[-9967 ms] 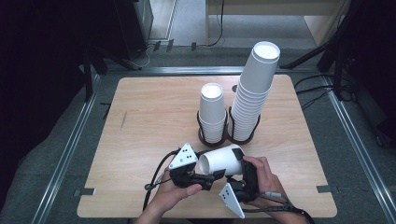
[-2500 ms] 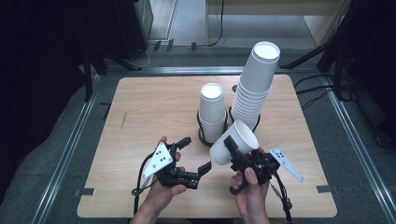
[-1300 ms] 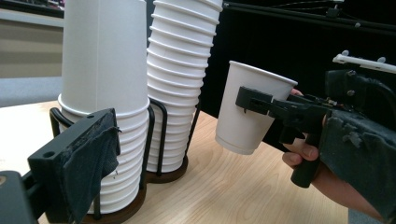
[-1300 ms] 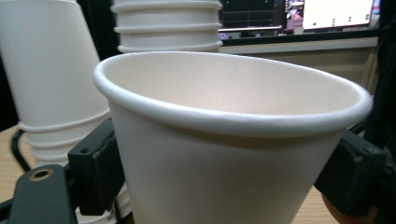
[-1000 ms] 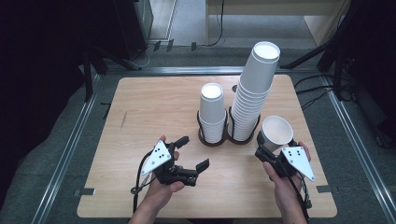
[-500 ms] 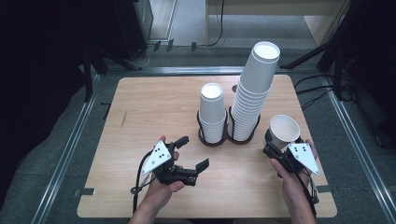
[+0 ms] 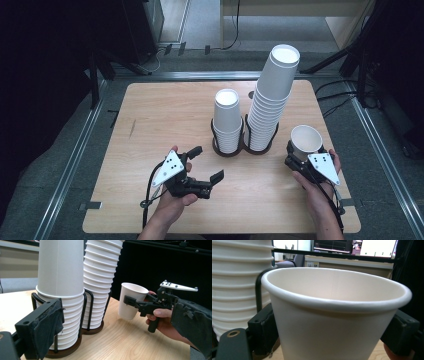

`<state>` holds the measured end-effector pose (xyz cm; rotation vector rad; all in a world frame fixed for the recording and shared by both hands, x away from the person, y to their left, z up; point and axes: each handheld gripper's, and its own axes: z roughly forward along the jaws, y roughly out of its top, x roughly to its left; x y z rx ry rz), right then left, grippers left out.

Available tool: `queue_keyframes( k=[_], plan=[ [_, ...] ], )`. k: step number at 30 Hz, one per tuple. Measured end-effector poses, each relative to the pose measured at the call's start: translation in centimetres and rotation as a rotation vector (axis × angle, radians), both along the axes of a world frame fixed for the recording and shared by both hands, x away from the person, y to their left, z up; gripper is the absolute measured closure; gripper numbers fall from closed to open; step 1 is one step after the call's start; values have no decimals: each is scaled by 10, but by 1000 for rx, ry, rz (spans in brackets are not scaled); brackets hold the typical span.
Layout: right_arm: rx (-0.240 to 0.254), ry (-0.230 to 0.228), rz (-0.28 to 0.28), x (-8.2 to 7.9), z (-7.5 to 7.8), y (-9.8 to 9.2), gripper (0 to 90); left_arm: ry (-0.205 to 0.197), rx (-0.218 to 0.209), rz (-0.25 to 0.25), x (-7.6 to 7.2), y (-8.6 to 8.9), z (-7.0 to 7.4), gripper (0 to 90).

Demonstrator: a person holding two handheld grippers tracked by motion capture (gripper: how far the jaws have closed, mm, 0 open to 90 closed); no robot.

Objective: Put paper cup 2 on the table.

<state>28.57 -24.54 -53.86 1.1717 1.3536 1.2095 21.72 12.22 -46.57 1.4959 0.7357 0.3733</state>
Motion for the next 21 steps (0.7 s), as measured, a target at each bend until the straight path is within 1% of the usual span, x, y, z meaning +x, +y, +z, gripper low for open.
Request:
queue_keyframes(
  k=[6, 8, 10, 12, 13, 16, 21],
  plan=[
    [33, 31, -4, 2, -8, -7, 144, 1, 6, 1, 0, -1, -1, 0],
    [32, 38, -7, 2, -9, -8, 139, 4, 9, 1, 0, 0, -1, 0],
    [32, 43, -44, 3, -10, -9, 137, 7, 6, 2, 0, -1, -1, 0],
    [71, 54, -51, 4, -11, -11, 136, 7, 8, 3, 0, -1, -1, 0],
    [82, 56, -53, 4, -11, -12, 136, 7, 7, 3, 0, -1, -1, 0],
    [92, 61, -52, 3, -13, -13, 135, 7, 8, 4, 0, -1, -1, 0],
    [88, 73, -66, 4, -15, -15, 129, 7, 9, 5, 1, -1, -2, 0]
  ],
)
